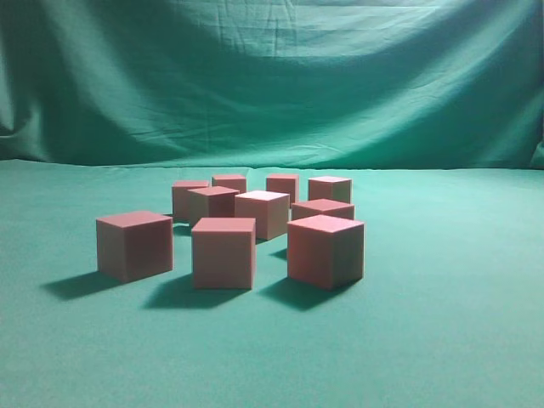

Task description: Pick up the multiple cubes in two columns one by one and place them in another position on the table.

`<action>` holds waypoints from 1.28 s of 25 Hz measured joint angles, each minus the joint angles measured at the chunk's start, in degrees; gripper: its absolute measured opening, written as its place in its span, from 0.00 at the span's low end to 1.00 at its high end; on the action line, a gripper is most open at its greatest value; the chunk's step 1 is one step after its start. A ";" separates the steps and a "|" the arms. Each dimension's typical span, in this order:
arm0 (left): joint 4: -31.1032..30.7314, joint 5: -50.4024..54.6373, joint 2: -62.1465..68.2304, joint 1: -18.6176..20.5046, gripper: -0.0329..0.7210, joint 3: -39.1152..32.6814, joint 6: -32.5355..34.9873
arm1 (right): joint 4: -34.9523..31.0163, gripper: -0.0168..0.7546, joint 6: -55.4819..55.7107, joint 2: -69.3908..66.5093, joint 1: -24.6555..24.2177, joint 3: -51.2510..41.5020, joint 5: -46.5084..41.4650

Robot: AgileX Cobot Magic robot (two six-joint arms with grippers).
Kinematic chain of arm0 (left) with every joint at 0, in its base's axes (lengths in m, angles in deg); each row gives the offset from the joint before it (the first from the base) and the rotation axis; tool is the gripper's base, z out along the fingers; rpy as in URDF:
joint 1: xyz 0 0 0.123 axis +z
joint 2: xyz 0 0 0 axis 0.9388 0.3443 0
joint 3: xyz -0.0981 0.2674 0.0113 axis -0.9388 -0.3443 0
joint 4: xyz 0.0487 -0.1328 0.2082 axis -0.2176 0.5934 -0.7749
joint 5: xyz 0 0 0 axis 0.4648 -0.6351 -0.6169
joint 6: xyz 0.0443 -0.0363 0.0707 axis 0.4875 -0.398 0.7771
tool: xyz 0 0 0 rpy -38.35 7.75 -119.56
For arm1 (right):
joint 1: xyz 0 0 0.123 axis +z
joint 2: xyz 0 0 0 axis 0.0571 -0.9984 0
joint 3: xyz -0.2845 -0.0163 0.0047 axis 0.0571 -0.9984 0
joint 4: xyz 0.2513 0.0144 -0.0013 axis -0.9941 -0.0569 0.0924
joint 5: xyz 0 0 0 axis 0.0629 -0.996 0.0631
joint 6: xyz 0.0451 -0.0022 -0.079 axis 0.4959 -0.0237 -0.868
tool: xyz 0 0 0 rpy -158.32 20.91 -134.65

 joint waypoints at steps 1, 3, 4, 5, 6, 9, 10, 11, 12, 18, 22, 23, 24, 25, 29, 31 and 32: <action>0.00 0.00 0.00 0.00 0.04 0.00 0.00 | -0.43 0.02 0.00 2.18 -1.97 -3.00 1.46; 0.00 0.00 0.00 0.00 0.04 0.00 0.00 | -0.96 0.02 0.00 6.49 -6.55 -7.83 2.62; 0.00 0.00 0.00 0.00 0.04 0.00 0.00 | -1.21 0.02 0.00 8.21 -8.35 -10.26 3.03; 0.00 0.00 0.00 0.00 0.04 0.00 0.00 | -1.35 0.02 0.00 10.19 -10.41 -12.08 3.69; 0.00 0.00 0.00 0.00 0.04 0.00 0.00 | -1.36 0.02 0.00 12.04 -12.31 -14.11 4.35; 0.00 0.00 0.00 0.00 0.04 0.00 0.00 | -0.52 0.02 -0.24 16.35 -16.57 -19.34 7.28; 0.00 0.00 0.00 0.00 0.04 0.00 0.00 | 0.49 0.02 -0.33 17.72 -18.01 -20.74 8.32; 0.00 0.00 0.00 0.00 0.04 0.00 0.00 | 1.50 0.02 -0.33 19.04 -19.45 -22.37 9.15; 0.00 0.00 0.00 0.00 0.04 0.00 0.00 | 2.09 0.02 -0.37 20.04 -20.83 -23.85 9.58; 0.00 0.00 0.00 0.00 0.04 0.00 0.00 | 3.04 0.02 -0.46 24.70 -24.69 -30.46 9.56; 0.00 0.00 0.00 0.00 0.04 0.00 0.00 | 3.12 0.02 -0.46 24.81 -24.90 -34.19 9.33; 0.00 0.00 0.00 0.00 0.04 0.00 0.00 | 3.12 0.02 -0.46 24.81 -24.90 -34.97 9.07; 0.00 0.00 0.00 0.00 0.04 0.00 0.00 | 3.12 0.02 -0.46 24.81 -25.01 -35.60 9.07; 0.00 0.00 0.00 0.00 0.04 0.00 0.00 | 3.12 0.02 -0.46 24.81 -24.99 -36.39 9.18; 0.00 0.00 0.00 0.00 0.04 0.00 0.00 | 3.12 0.02 -0.24 24.81 -25.22 -38.64 10.62; 0.00 0.00 0.00 0.00 0.04 0.00 0.00 | 3.12 0.02 -0.24 24.81 -25.33 -38.85 11.65; 0.00 0.00 0.00 0.00 0.04 0.00 0.00 | 3.12 0.02 -0.24 24.81 -25.43 -38.99 12.13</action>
